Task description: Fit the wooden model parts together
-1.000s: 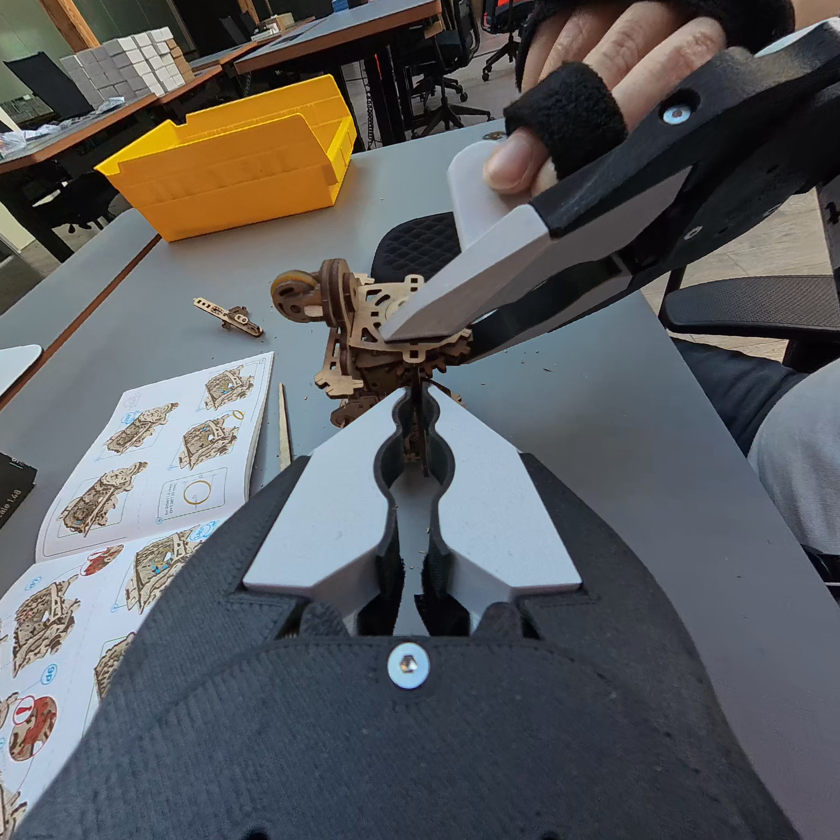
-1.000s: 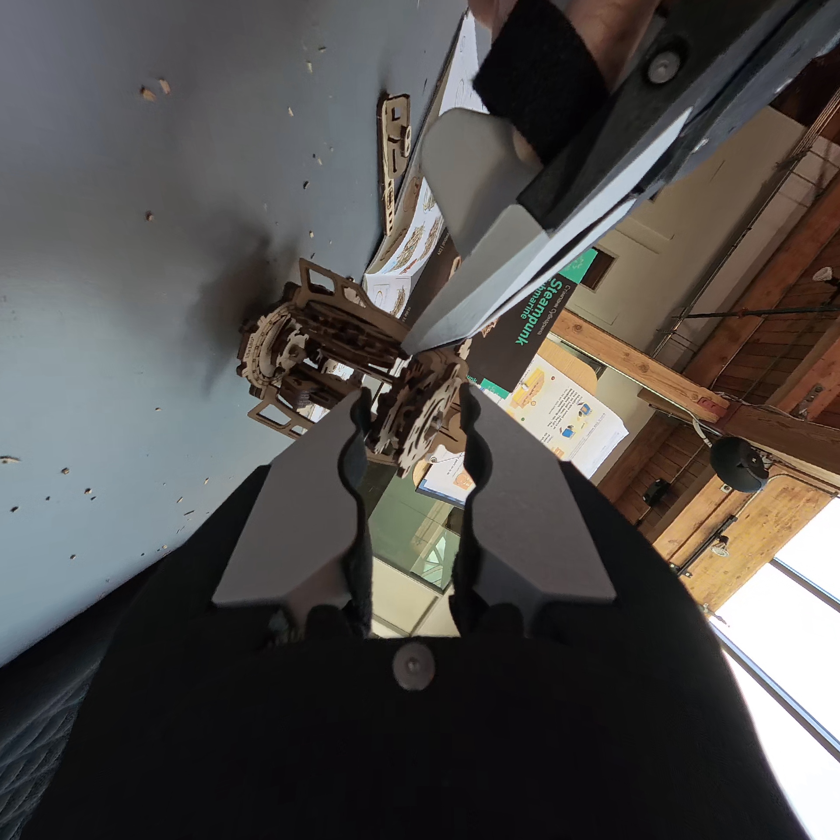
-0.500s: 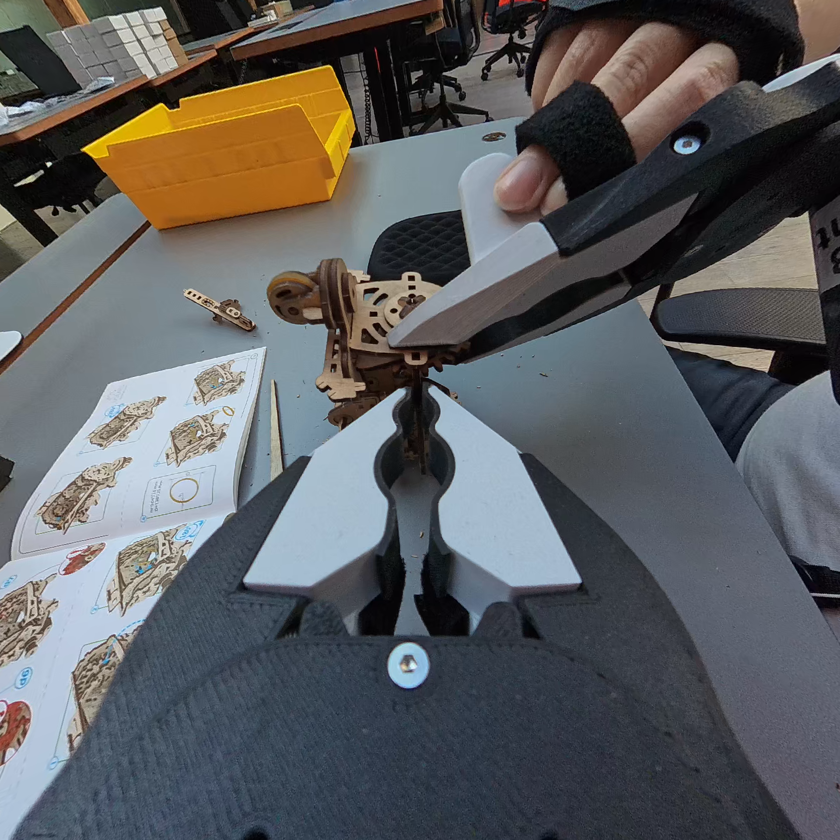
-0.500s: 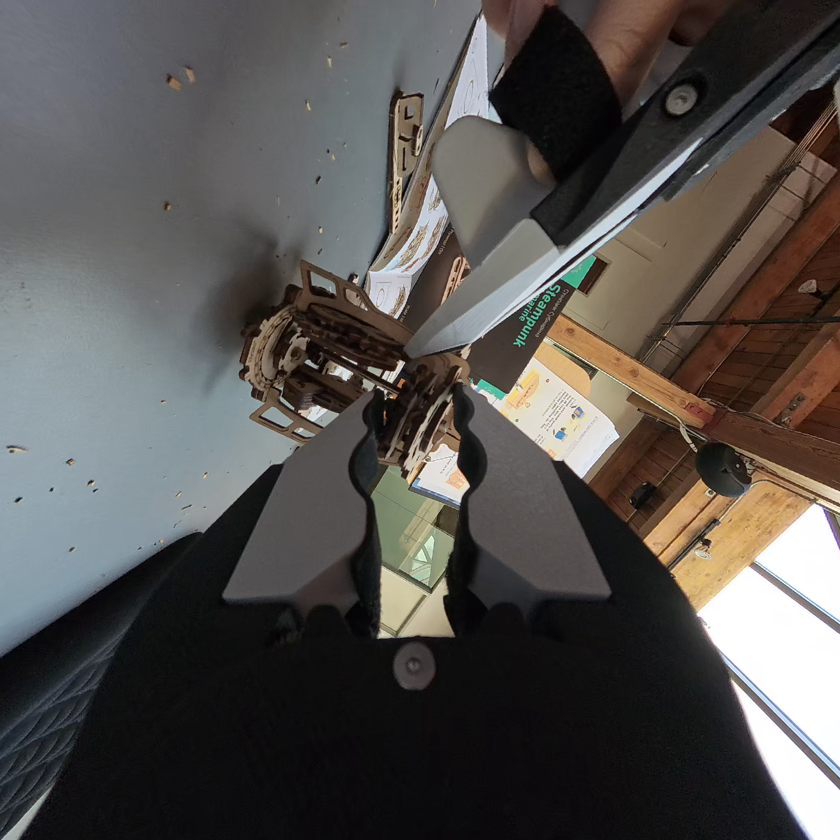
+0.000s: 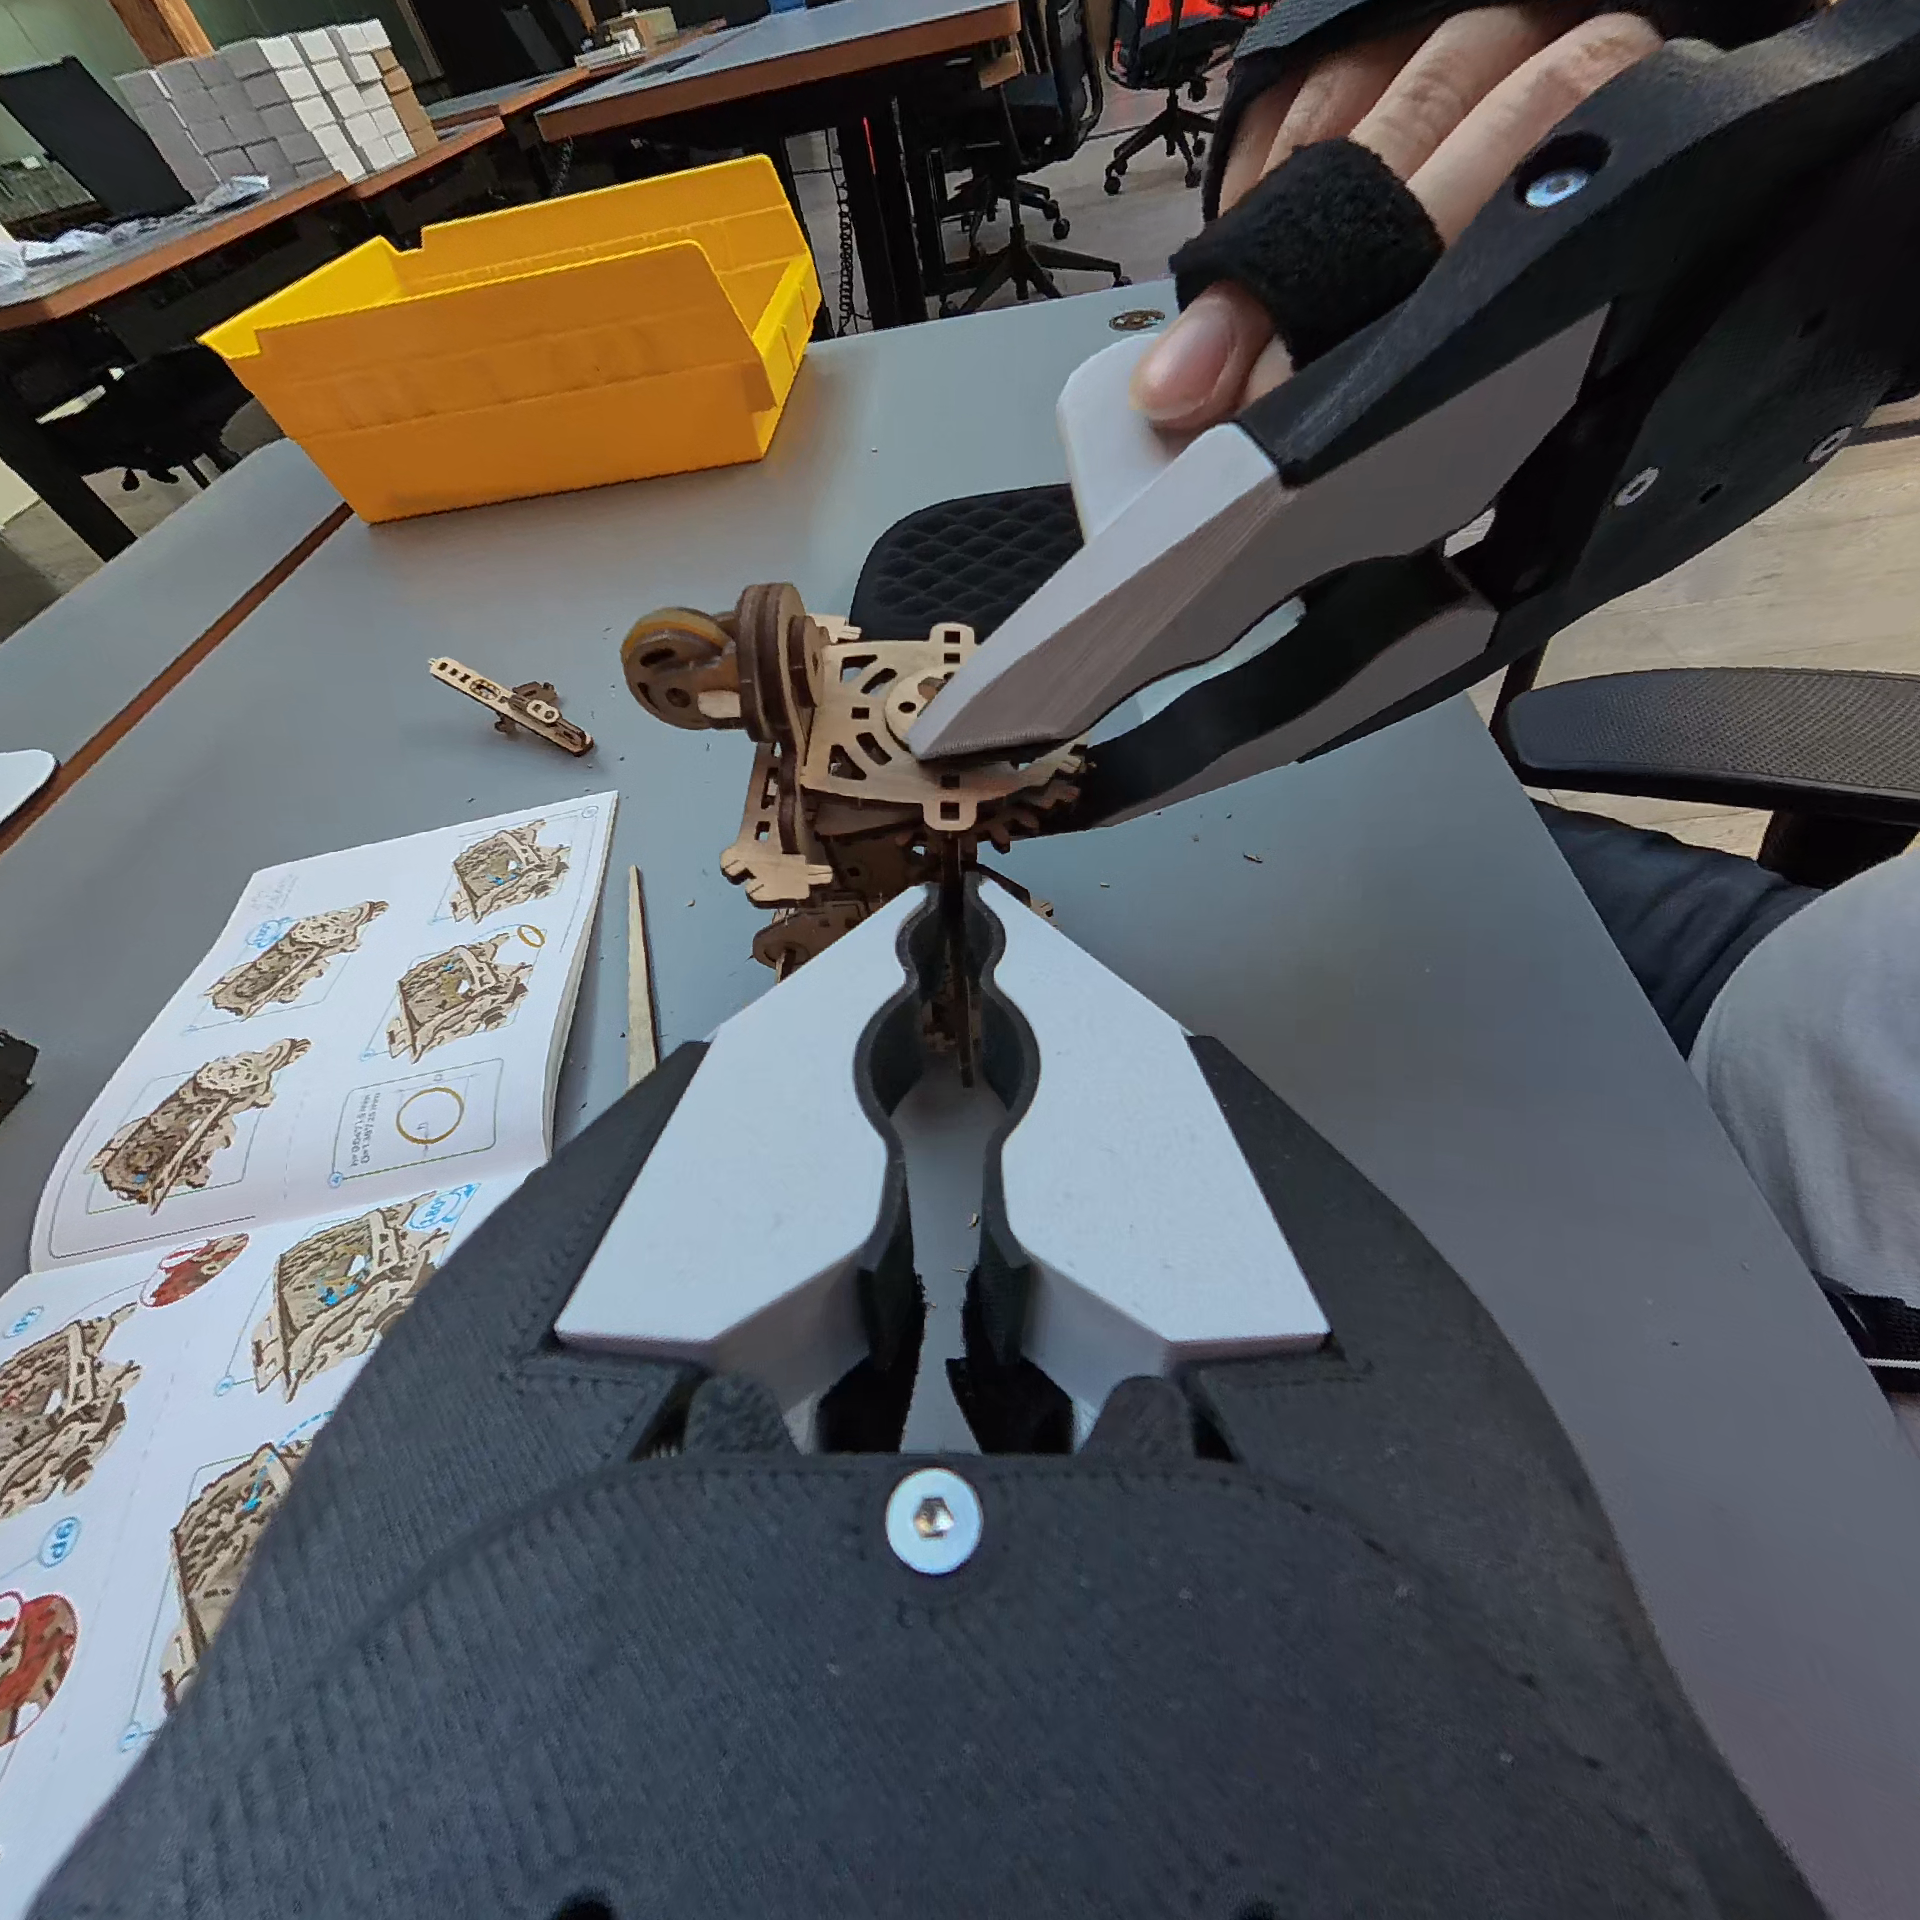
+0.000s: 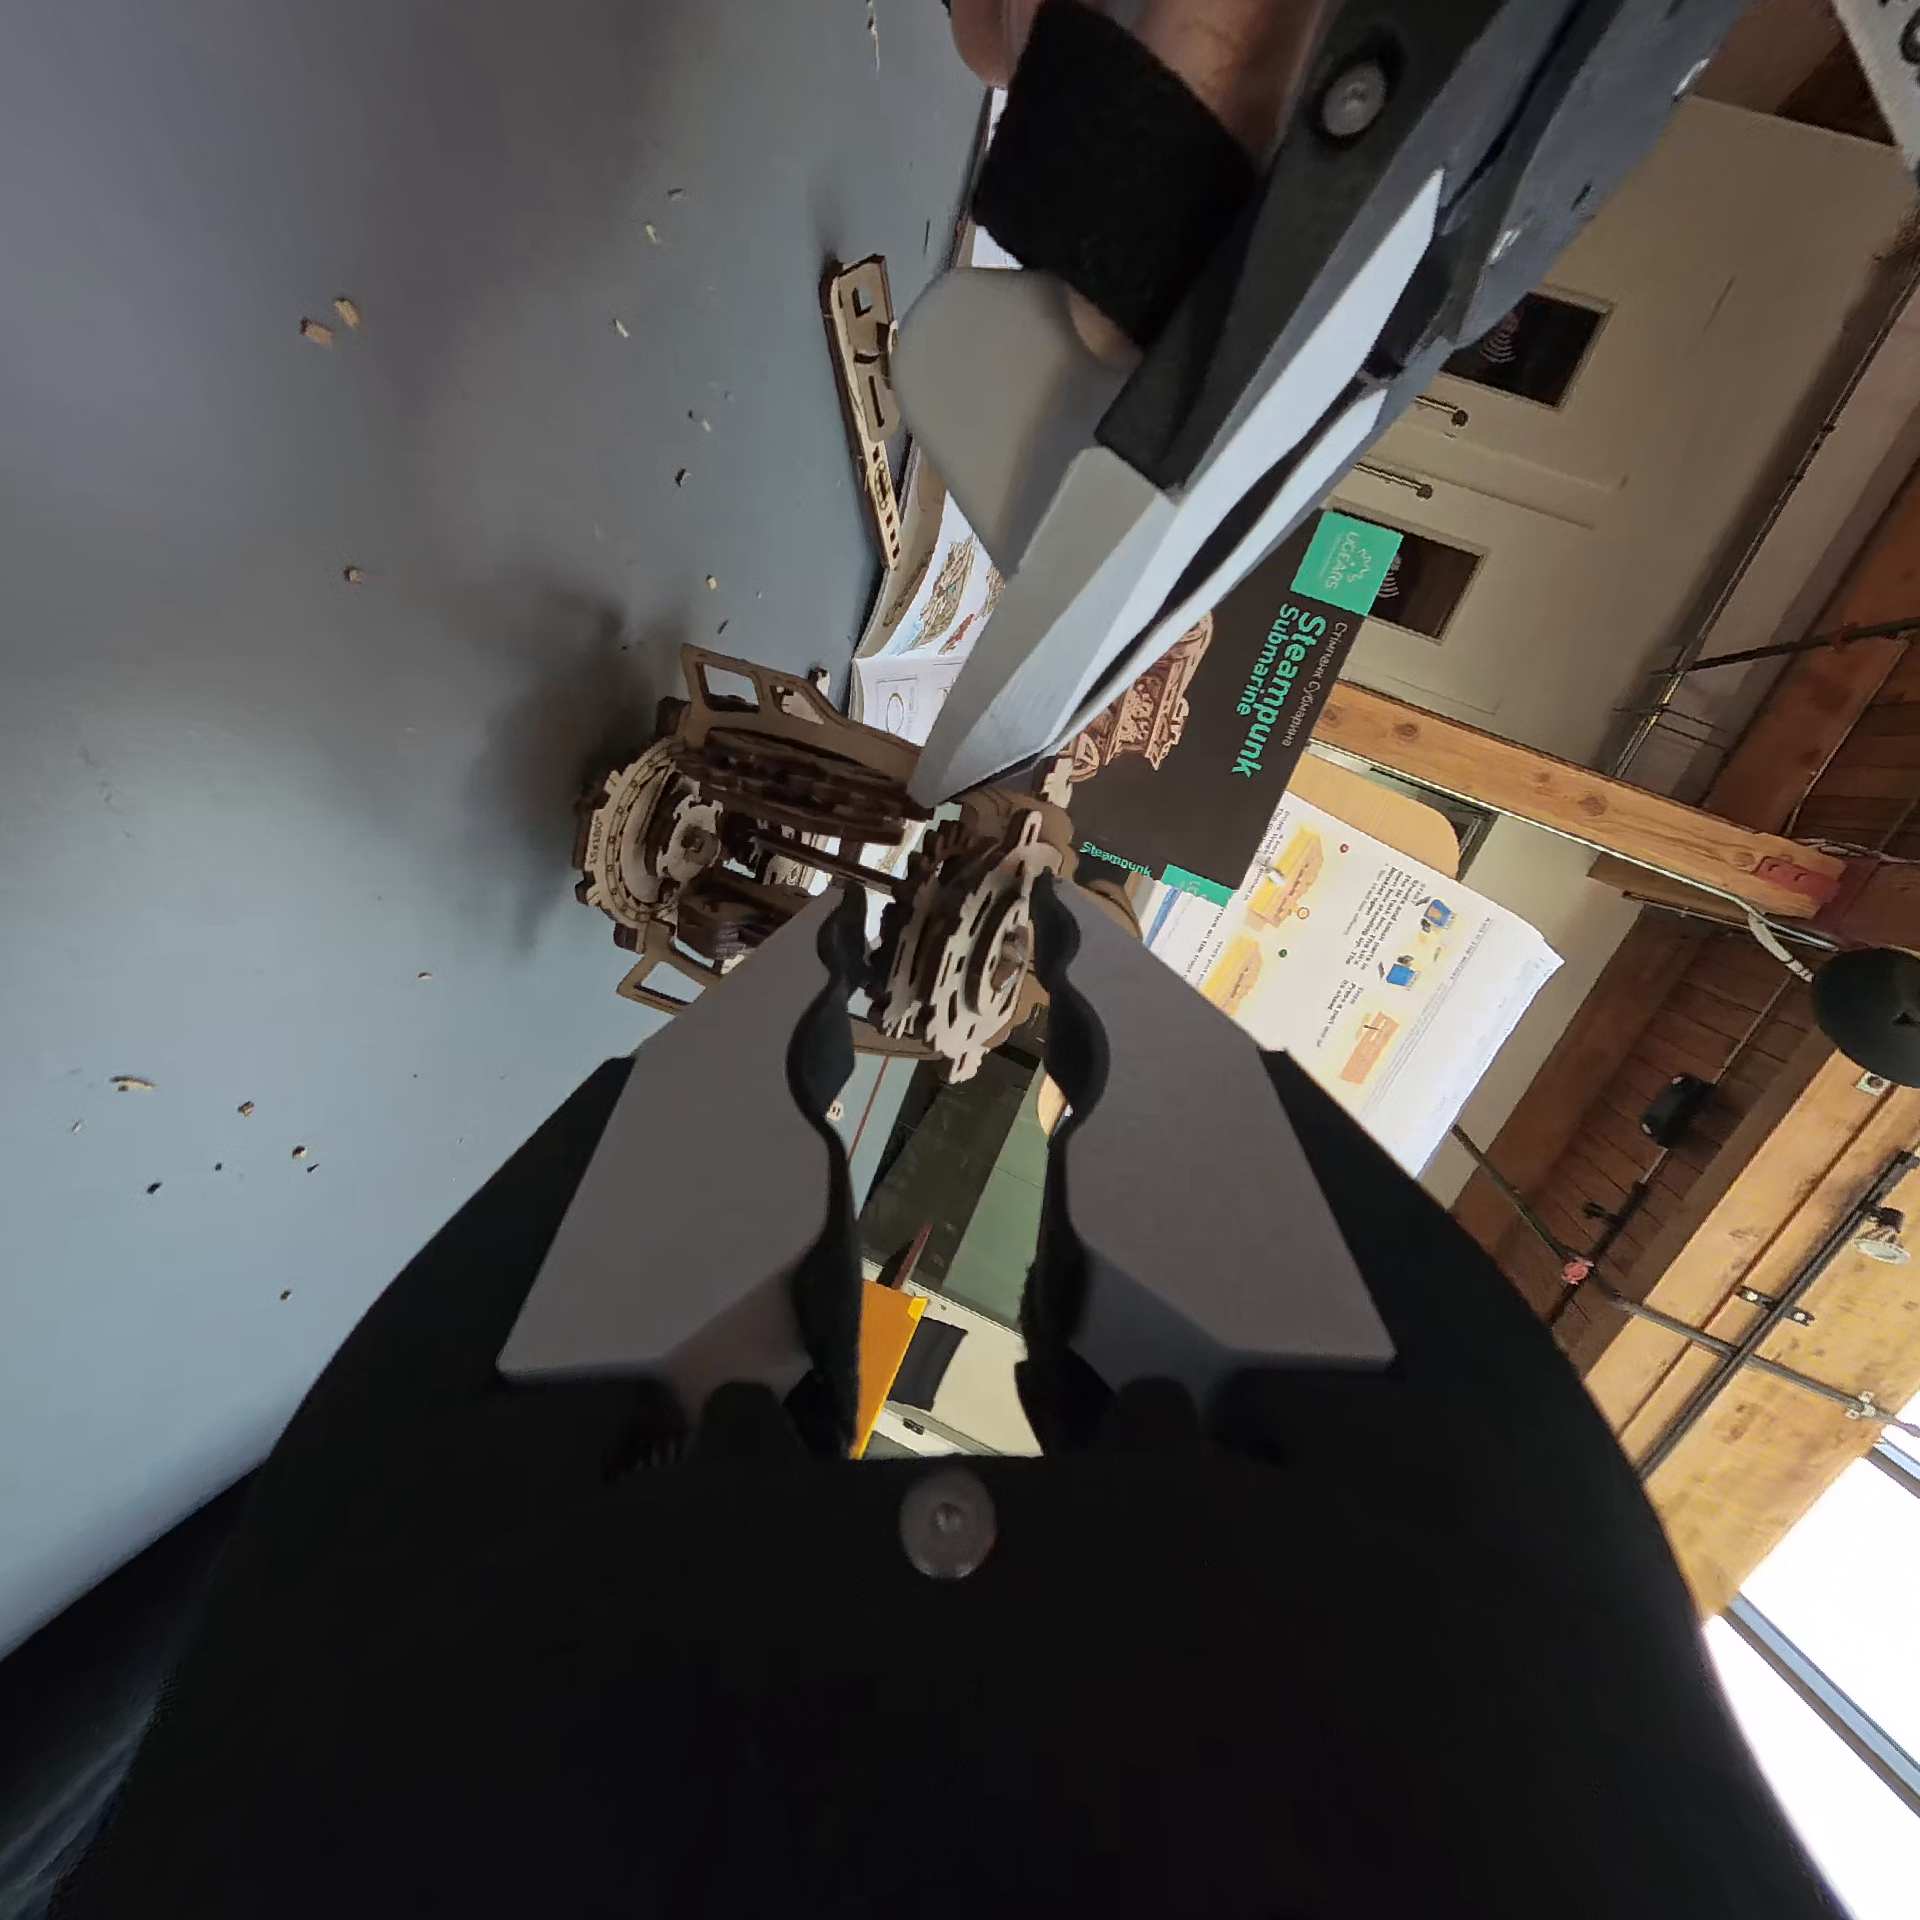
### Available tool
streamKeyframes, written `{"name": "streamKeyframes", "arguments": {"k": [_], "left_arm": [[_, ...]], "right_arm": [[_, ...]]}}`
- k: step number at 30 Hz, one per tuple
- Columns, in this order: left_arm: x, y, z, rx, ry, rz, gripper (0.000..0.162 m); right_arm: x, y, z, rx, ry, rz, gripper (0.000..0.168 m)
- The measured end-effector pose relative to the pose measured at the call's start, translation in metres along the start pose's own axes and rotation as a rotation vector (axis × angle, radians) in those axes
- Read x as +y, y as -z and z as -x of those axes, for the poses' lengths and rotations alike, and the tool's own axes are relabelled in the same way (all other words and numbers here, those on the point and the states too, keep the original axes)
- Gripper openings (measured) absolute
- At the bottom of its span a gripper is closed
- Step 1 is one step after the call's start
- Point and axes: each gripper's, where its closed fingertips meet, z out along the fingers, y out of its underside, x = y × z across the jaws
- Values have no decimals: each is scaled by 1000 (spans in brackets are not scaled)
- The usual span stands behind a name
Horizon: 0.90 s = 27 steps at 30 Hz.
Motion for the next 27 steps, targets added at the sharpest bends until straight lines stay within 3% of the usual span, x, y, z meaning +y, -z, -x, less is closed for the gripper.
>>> {"name": "streamKeyframes", "arguments": {"k": [3,6,10,12,22,27], "left_arm": [[1,0,1,-1,1,0,0],[0,0,1,-5,-9,2,0],[-1,0,1,-13,-22,-1,0],[-1,1,0,-14,-38,-3,0],[-3,1,-3,-18,-90,-2,0],[-4,2,-4,-16,-99,-11,0]], "right_arm": [[-6,6,-1,-51,-110,-69,33],[-15,19,-2,-211,-342,-205,33],[-19,33,-28,-430,-706,-389,0],[-16,28,-33,-534,-809,-395,0],[-12,5,-13,-769,-699,-285,2],[-10,7,-33,-722,-732,-314,0]]}}
